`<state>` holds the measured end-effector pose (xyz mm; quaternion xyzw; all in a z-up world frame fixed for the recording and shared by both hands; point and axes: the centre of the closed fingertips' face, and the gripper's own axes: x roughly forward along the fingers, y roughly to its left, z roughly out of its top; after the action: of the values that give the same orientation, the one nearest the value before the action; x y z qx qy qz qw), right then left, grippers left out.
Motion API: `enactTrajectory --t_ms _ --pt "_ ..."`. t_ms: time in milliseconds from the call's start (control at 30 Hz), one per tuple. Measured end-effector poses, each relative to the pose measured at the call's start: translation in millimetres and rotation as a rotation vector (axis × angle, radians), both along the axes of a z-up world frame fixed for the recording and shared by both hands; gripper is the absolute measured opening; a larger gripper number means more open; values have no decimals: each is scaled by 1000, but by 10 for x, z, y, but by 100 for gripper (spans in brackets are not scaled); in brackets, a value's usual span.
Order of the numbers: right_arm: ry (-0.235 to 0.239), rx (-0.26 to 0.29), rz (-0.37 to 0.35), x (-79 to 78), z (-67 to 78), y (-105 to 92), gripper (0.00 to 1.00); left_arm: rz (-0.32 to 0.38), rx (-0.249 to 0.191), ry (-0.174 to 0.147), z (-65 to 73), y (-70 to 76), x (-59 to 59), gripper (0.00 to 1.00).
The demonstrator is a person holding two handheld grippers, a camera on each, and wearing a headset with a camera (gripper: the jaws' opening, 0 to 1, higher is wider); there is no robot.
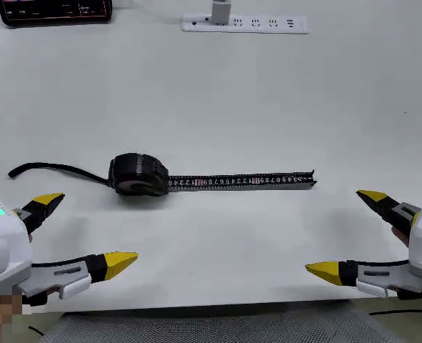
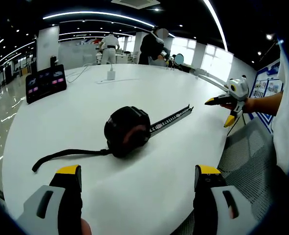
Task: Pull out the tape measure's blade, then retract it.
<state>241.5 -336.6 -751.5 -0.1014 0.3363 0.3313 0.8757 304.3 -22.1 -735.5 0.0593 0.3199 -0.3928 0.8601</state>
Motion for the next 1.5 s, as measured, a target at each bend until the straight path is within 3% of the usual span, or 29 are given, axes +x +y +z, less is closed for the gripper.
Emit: enactTrajectory --t_ms 333,933,1500 --pt "2 -8 -5 -22 -19 -29 96 22 11 13 -61 -196 89 94" --pt "-1 -15 -10 -2 -38 -84 93 76 -28 29 -67 -498 328 93" --pt "-6 -17 -18 9 2 -80 93 84 -45 25 -52 -609 407 92"
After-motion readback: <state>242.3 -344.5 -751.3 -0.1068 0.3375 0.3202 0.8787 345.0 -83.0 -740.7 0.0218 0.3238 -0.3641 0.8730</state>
